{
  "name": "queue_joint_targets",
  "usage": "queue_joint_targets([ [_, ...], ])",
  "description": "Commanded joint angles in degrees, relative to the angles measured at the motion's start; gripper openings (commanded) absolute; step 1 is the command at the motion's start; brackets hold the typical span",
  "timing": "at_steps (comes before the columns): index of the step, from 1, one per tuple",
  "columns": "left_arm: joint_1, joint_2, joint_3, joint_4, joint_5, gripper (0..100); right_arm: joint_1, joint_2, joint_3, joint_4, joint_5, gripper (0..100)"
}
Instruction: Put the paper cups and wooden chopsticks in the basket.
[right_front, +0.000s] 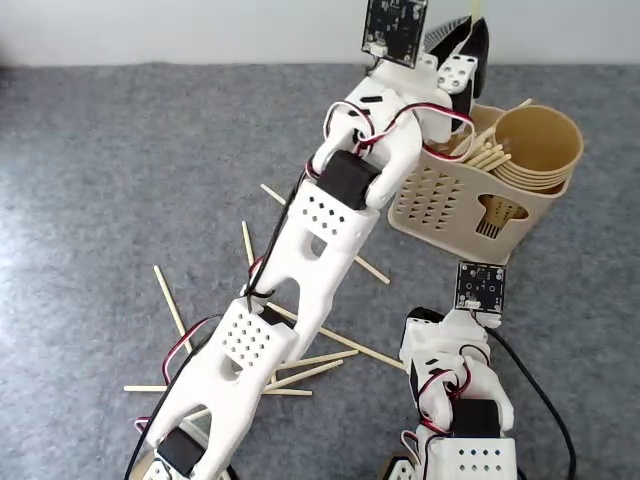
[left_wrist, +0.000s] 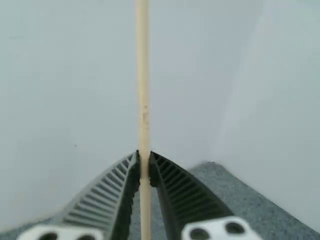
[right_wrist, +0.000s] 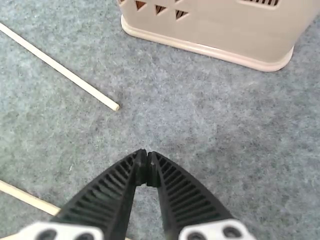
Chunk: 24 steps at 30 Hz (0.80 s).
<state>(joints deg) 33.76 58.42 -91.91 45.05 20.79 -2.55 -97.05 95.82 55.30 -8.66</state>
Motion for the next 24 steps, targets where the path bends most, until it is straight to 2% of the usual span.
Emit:
queue_joint_targets([
  [1,0.26,-1.23,-4.18,1.67,-3.78,1,0.31,-1.27,0.70,0.22,0.00,0.9],
  [3,0.53,-1.23,-4.18,5.45,-5.54,3,0.31,-1.27,0.70,0.22,0.00,0.9],
  [9,0.62,-3.69,-4.18,13.71,-4.75,14,0.31,-1.27,0.70,0.22,0.00,0.9],
  [17,1.05,-12.22,-4.18,20.66,-4.66,14,0.31,-1.27,0.70,0.22,0.00,0.9],
  [22,0.97,-18.73,-4.18,31.74,-4.40,14,0.31,-1.27,0.70,0.22,0.00,0.9],
  [24,0.70,-21.10,-4.18,36.84,-1.85,14,0.31,-1.27,0.70,0.22,0.00,0.9],
])
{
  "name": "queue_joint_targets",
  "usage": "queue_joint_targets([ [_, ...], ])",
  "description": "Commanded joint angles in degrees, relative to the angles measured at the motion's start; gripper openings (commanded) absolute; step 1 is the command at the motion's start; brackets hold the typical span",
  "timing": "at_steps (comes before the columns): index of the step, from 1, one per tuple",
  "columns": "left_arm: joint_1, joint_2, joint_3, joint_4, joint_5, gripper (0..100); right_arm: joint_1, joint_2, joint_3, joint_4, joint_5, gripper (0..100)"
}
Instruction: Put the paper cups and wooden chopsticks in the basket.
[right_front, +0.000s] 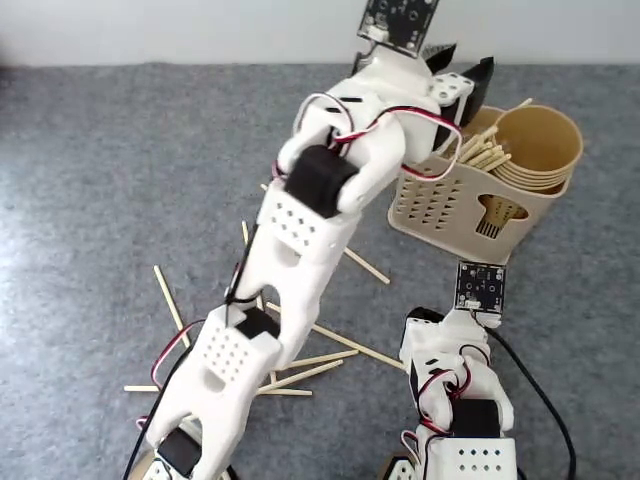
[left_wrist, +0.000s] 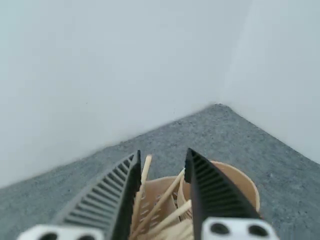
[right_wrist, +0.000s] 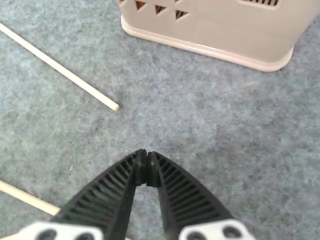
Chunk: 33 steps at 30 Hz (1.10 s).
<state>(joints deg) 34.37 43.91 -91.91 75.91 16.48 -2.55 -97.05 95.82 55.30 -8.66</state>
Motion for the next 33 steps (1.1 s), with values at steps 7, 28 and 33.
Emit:
queue_joint_targets([
  [7,-3.16,-15.30,-4.18,23.12,12.48,14,0.31,-1.27,0.70,0.04,0.00,0.9],
  [28,-24.53,-29.10,24.84,24.79,16.18,1,0.31,-1.27,0.88,-0.31,0.00,0.9],
  [33,-23.65,-39.47,47.96,24.44,16.35,1,0.31,-1.27,0.88,-0.31,0.00,0.9],
])
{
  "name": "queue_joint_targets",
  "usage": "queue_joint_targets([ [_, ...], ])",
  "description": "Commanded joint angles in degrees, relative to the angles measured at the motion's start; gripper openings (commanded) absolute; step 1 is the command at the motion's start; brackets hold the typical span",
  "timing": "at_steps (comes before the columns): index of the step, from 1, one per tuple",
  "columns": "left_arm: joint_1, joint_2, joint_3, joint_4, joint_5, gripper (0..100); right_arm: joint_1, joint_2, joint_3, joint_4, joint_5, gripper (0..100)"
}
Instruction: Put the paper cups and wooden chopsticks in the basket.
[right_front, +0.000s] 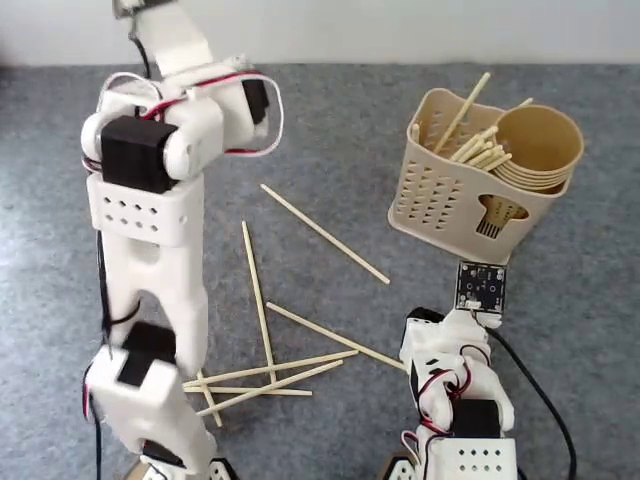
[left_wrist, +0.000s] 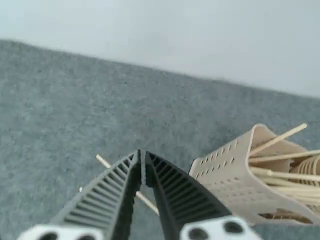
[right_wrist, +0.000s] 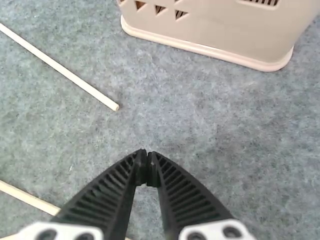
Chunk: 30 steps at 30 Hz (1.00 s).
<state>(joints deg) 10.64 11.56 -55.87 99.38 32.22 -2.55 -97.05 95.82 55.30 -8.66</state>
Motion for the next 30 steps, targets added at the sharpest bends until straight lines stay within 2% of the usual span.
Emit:
queue_joint_targets([
  [1,0.00,-8.62,15.78,0.79,0.62,1,0.31,-1.27,0.88,-0.31,0.00,0.9],
  [6,-3.78,-11.52,29.85,-2.02,0.62,1,0.31,-1.27,0.79,0.04,0.00,0.9],
  [11,-8.00,-9.32,38.20,-8.35,0.62,1,0.31,-1.27,0.79,0.04,0.00,0.9],
  [21,-7.21,2.29,37.93,-13.63,0.62,2,0.31,-1.27,0.70,0.13,0.00,0.9],
  [27,-6.95,11.87,37.58,-13.98,0.62,17,0.31,-1.27,0.70,0.13,0.00,0.9],
  [30,-7.91,14.59,37.58,-13.89,0.62,19,0.31,-1.27,0.70,0.13,0.00,0.9],
])
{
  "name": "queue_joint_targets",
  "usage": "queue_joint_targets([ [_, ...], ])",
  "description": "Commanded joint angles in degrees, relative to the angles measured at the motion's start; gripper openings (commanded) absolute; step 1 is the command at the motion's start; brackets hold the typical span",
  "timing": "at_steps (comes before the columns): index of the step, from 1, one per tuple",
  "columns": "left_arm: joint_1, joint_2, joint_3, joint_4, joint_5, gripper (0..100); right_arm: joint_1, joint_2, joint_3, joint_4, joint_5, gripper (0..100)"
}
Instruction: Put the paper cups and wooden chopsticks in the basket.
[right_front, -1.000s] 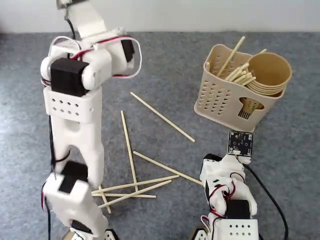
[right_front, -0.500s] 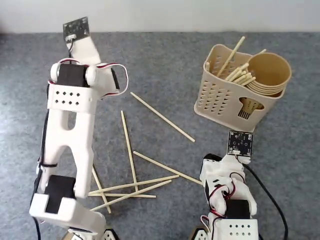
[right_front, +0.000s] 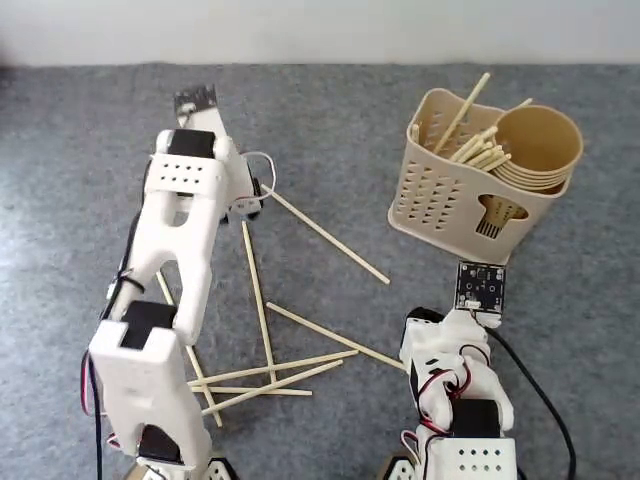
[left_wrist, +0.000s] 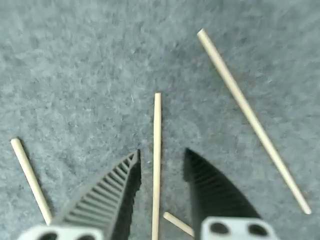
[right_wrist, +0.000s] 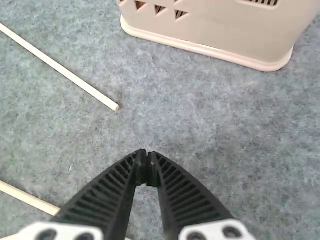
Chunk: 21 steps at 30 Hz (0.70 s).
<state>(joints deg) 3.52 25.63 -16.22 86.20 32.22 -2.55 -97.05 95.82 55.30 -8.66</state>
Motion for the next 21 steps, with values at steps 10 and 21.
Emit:
queue_joint_targets([
  [10,-1.32,8.97,-1.98,-3.08,0.62,19,0.31,-1.27,0.70,0.13,0.00,0.9],
  [21,-1.14,15.65,-2.15,-7.91,0.62,4,0.31,-1.27,0.70,0.13,0.00,0.9],
])
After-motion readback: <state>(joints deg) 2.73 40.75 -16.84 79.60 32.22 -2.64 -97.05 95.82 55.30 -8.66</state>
